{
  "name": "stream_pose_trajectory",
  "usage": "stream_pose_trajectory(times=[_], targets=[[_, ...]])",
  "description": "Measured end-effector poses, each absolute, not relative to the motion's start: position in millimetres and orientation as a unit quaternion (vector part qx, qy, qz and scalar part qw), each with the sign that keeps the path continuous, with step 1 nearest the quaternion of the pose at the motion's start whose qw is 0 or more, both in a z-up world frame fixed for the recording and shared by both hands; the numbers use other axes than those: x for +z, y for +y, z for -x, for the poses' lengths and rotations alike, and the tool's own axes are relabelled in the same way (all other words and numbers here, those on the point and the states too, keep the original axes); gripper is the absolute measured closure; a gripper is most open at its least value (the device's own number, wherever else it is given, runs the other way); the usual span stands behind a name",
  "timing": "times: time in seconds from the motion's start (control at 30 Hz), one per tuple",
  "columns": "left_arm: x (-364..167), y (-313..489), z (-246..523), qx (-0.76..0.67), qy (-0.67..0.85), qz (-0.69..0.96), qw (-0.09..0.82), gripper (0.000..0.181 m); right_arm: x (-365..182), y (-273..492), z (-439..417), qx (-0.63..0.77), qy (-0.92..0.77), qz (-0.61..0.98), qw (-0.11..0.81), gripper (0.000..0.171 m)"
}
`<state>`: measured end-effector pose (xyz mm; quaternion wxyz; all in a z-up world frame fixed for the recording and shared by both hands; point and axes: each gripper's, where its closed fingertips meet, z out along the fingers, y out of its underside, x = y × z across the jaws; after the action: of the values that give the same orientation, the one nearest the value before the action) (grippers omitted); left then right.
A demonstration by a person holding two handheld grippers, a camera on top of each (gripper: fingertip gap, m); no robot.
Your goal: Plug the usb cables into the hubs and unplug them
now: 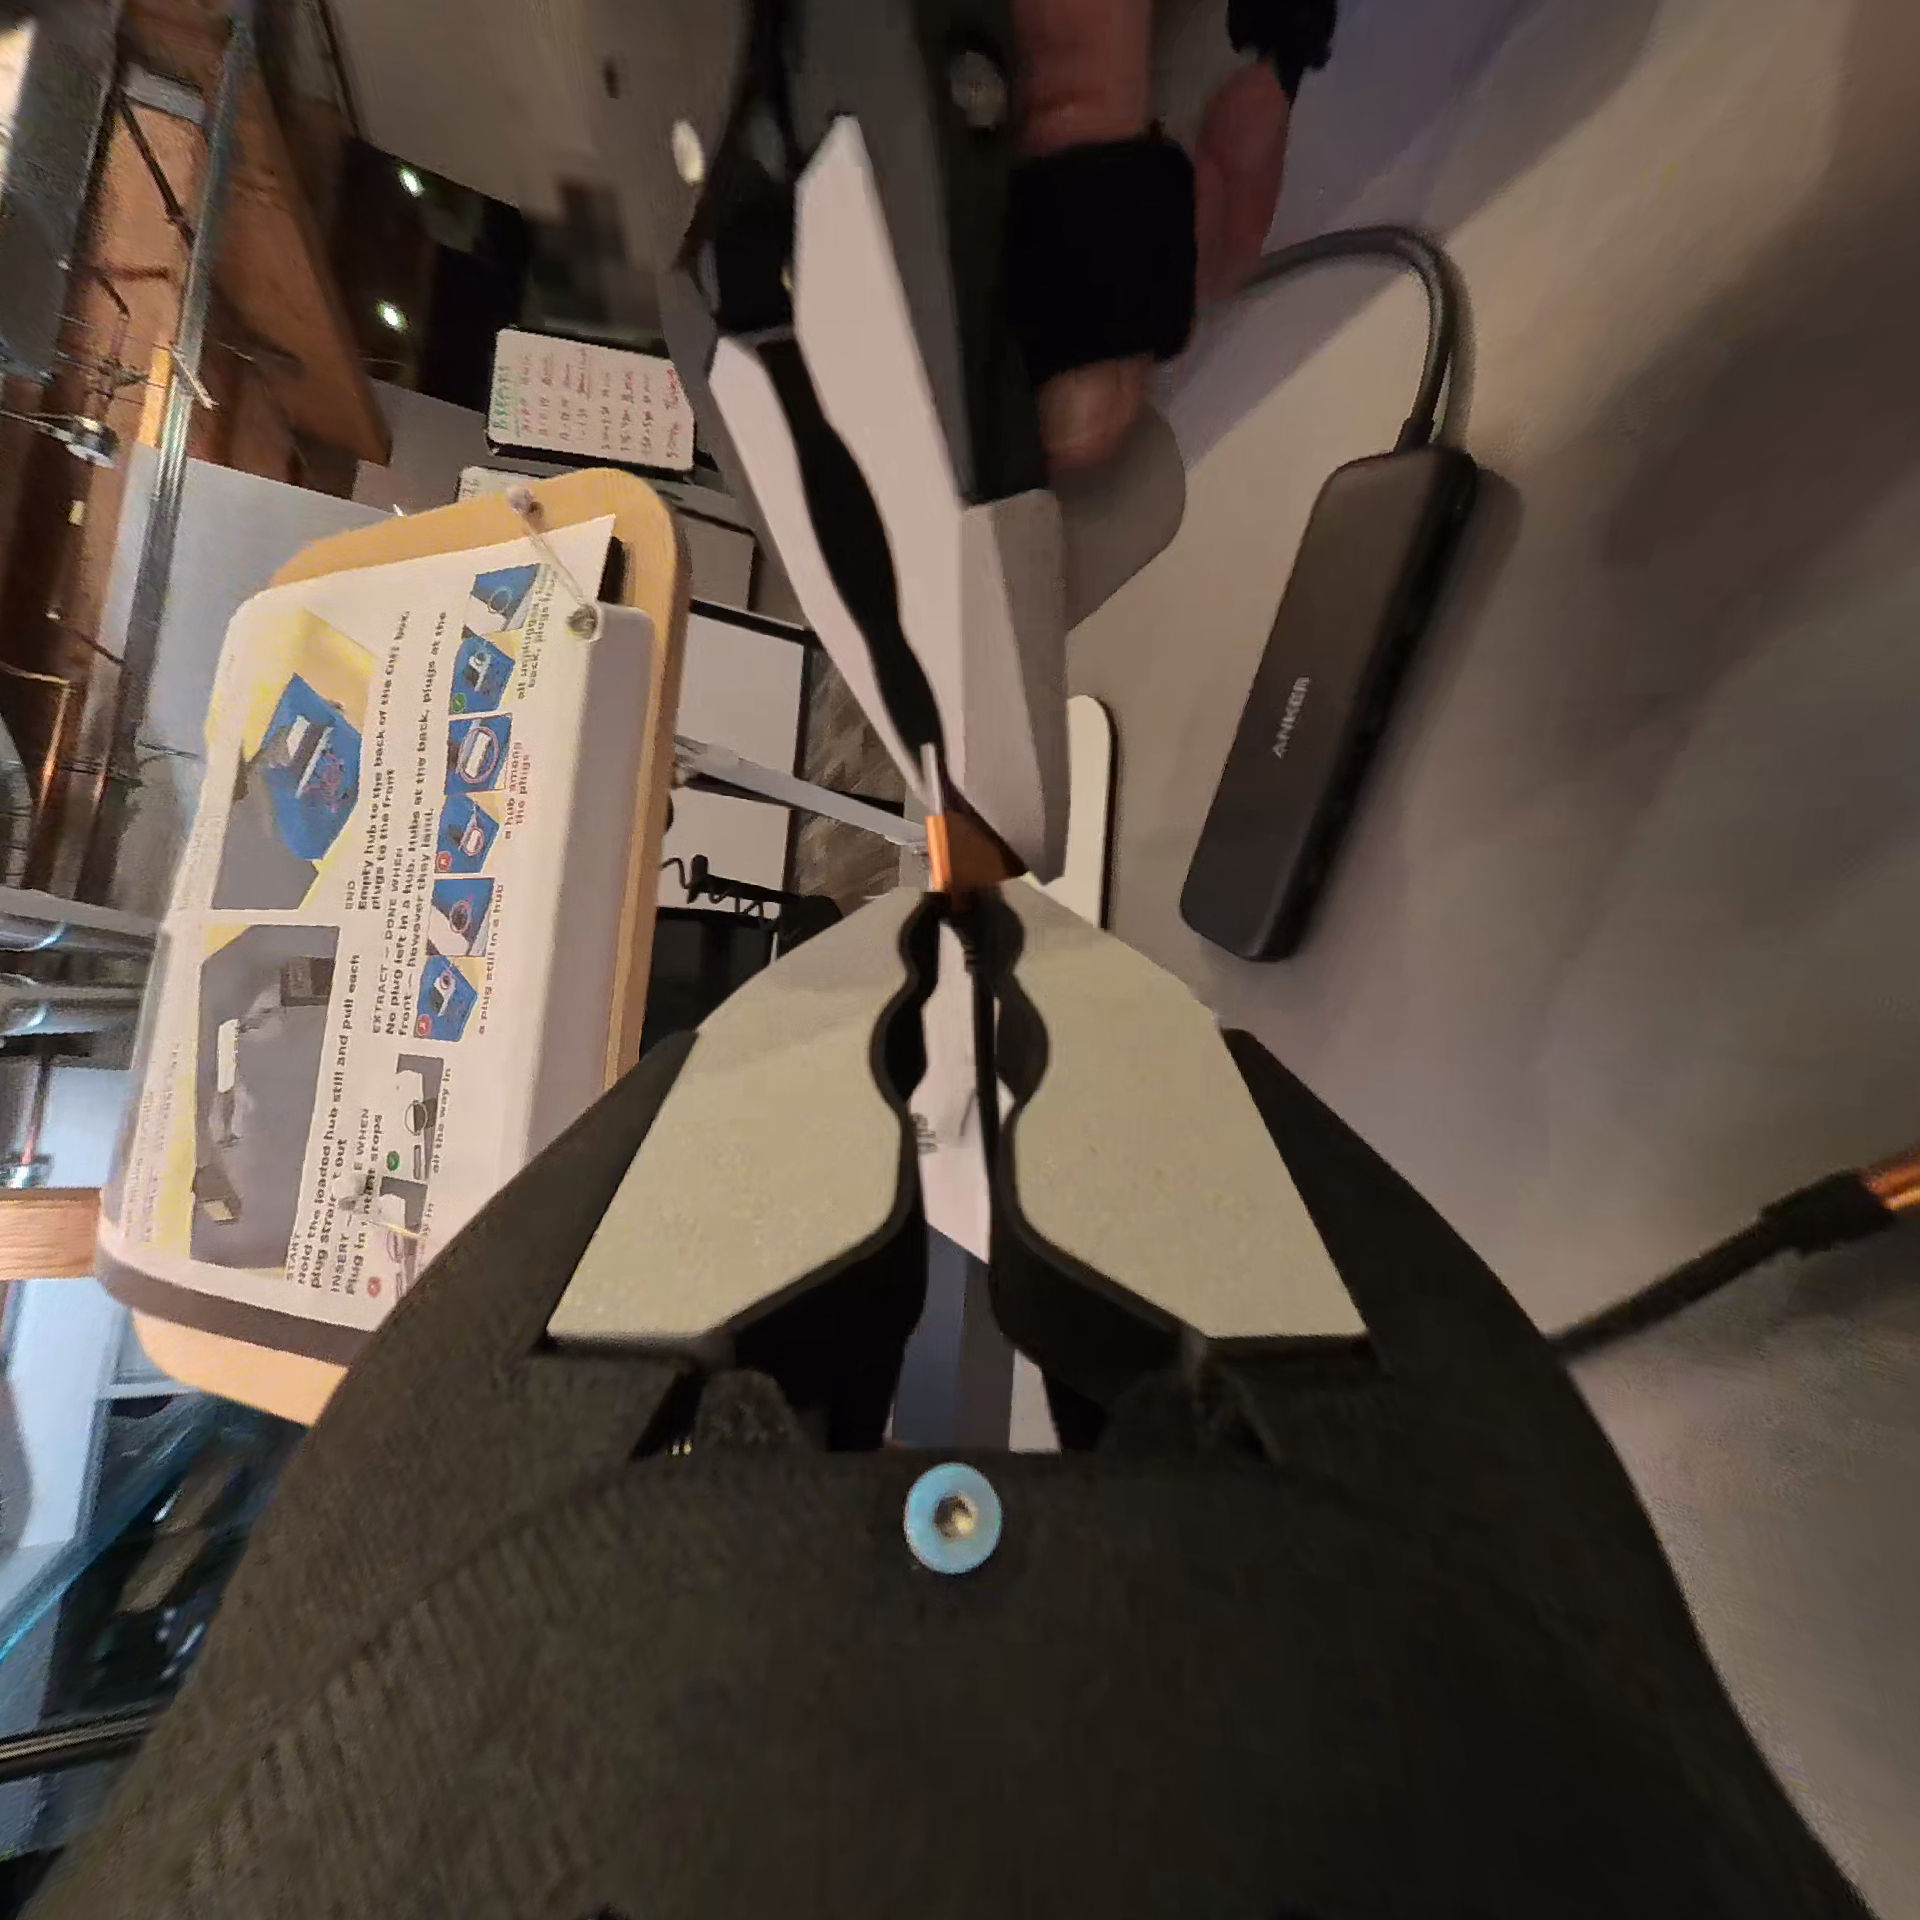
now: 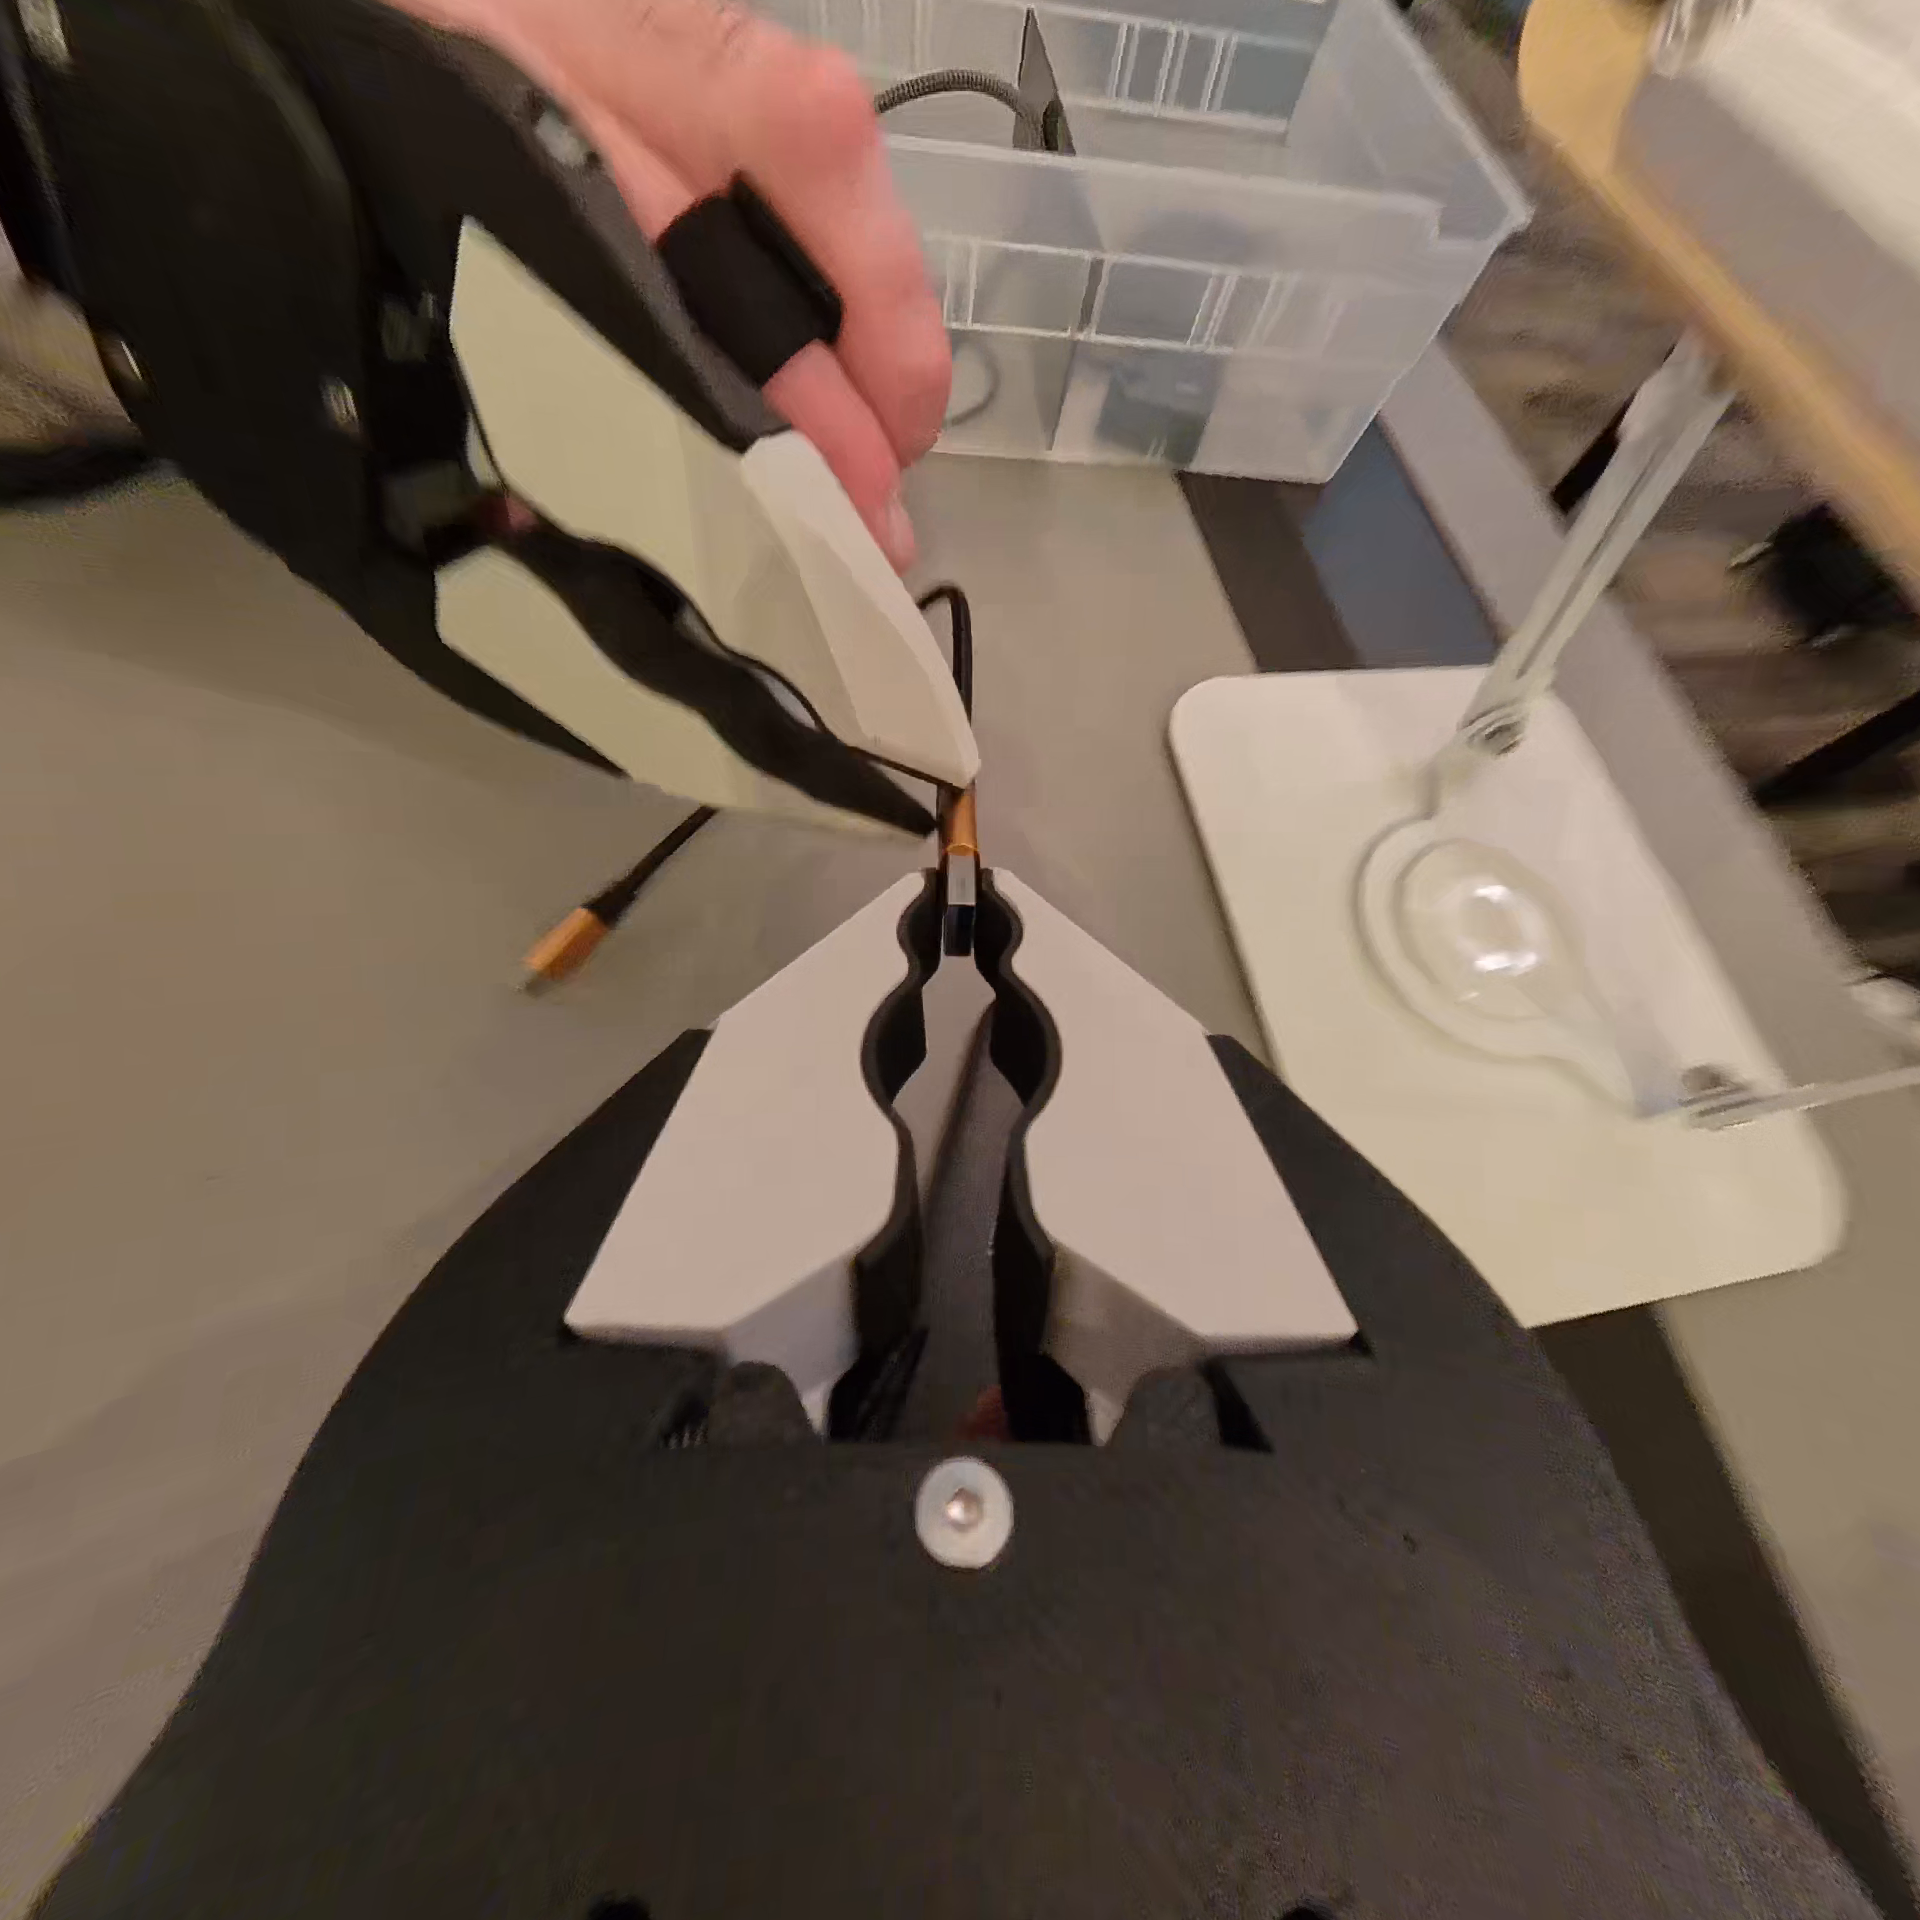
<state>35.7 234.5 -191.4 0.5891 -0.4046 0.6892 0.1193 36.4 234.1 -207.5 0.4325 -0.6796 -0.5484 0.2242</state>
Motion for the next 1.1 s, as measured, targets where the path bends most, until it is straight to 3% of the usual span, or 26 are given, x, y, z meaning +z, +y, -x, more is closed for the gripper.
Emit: stream_pose_trajectory(times=[0.03,0.23,0.4,0.57,0.8,0.97,1.1], targets=[[-186.2,230.9,-34.5,0.1,0.691,0.408,0.588,0.177,-203.3,235.1,-37.2,0.193,-0.565,0.666,0.448,0.168],[-161.2,216.4,-15.0,-0.068,0.675,0.523,0.517,0.147,-162.2,222.8,-30.0,0.051,-0.64,0.554,0.529,0.168],[-132.9,203.0,4.8,-0.196,0.647,0.554,0.486,0.151,-149.2,204.6,-11.4,-0.043,-0.692,0.475,0.542,0.168],[-135.6,171.6,23.2,-0.339,0.659,0.557,0.376,0.145,-133.7,180.5,22.7,-0.145,-0.722,0.385,0.556,0.168],[-115.0,149.5,35.1,-0.464,0.647,0.487,0.36,0.155,-112.6,165.1,47.6,-0.196,-0.699,0.312,0.613,0.169],[-103.1,138.5,45.0,-0.547,0.623,0.448,0.335,0.143,-96.6,160.4,49.8,-0.202,-0.673,0.296,0.647,0.168],[-94.1,142.0,38.7,-0.575,0.595,0.443,0.346,0.15,-84.9,159.9,47.7,-0.218,-0.651,0.284,0.669,0.168]])
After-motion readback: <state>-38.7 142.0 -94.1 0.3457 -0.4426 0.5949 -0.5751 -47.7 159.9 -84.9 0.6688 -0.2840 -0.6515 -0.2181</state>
